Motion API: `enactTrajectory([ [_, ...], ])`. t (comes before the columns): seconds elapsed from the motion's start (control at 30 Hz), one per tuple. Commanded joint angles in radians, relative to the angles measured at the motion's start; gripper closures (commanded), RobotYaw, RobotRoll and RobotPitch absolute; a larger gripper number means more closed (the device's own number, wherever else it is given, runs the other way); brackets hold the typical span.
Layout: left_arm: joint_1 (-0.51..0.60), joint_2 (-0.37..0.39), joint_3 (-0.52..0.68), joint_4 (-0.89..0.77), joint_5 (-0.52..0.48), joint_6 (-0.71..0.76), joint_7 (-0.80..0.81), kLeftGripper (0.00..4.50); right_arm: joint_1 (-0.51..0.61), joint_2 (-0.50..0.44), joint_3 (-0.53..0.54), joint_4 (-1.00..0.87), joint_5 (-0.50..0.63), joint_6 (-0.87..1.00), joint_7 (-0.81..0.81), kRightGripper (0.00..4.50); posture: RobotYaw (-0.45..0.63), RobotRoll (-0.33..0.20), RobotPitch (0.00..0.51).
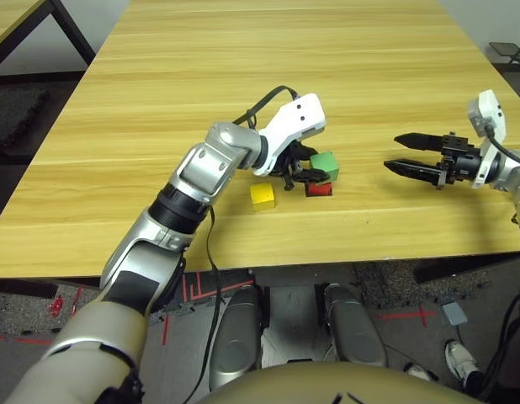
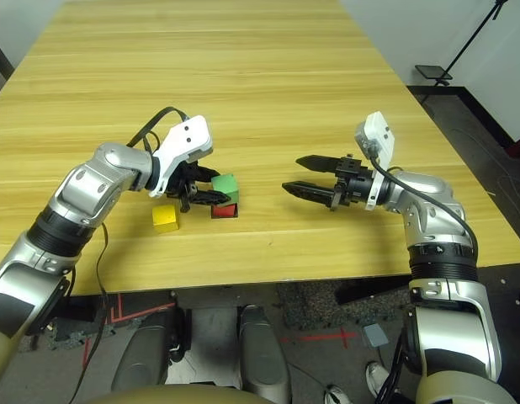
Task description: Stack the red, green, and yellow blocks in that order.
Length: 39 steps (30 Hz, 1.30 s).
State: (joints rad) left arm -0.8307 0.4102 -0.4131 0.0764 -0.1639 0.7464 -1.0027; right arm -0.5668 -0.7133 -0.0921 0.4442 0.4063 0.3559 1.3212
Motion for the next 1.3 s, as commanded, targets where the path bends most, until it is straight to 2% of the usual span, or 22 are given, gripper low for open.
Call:
enactTrajectory([
  [0.03,0.011,-0.001,-0.016,0.026,0.023,-0.031,0.003,2.13,0.009,0.005,-0.005,-0.007,0.006,0.004,-0.005,0.00,0.14,-0.025,0.143],
  [0.23,0.015,0.009,0.028,-0.036,0.006,-0.009,0.017,0.15,0.002,0.010,-0.002,-0.002,0.005,0.005,-0.007,0.00,0.15,-0.029,0.135],
  [0.27,0.018,0.023,0.042,-0.066,-0.002,0.006,0.017,0.07,-0.001,0.010,-0.002,0.000,0.004,0.005,-0.007,0.00,0.15,-0.029,0.135],
  [0.43,0.080,0.170,0.125,-0.302,-0.068,0.179,0.008,0.07,-0.014,0.008,0.001,0.012,0.001,0.003,0.000,0.00,0.17,-0.031,0.131],
  [0.57,0.211,0.303,0.177,-0.456,-0.095,0.260,0.022,0.07,-0.030,0.011,0.007,0.034,-0.005,-0.004,0.005,0.00,0.19,-0.036,0.125],
  [0.63,0.282,0.326,0.200,-0.501,-0.112,0.286,0.045,0.07,-0.041,0.015,0.010,0.044,-0.008,-0.006,0.007,0.00,0.19,-0.038,0.122],
  [0.87,0.423,0.338,0.183,-0.473,-0.065,0.194,0.132,0.07,-0.089,0.026,0.021,0.085,-0.018,-0.016,0.017,0.00,0.21,-0.053,0.121],
  [1.3,0.439,0.291,0.128,-0.389,-0.037,0.062,0.158,0.07,-0.102,0.030,0.023,0.098,-0.024,-0.016,0.023,0.00,0.20,-0.061,0.127],
])
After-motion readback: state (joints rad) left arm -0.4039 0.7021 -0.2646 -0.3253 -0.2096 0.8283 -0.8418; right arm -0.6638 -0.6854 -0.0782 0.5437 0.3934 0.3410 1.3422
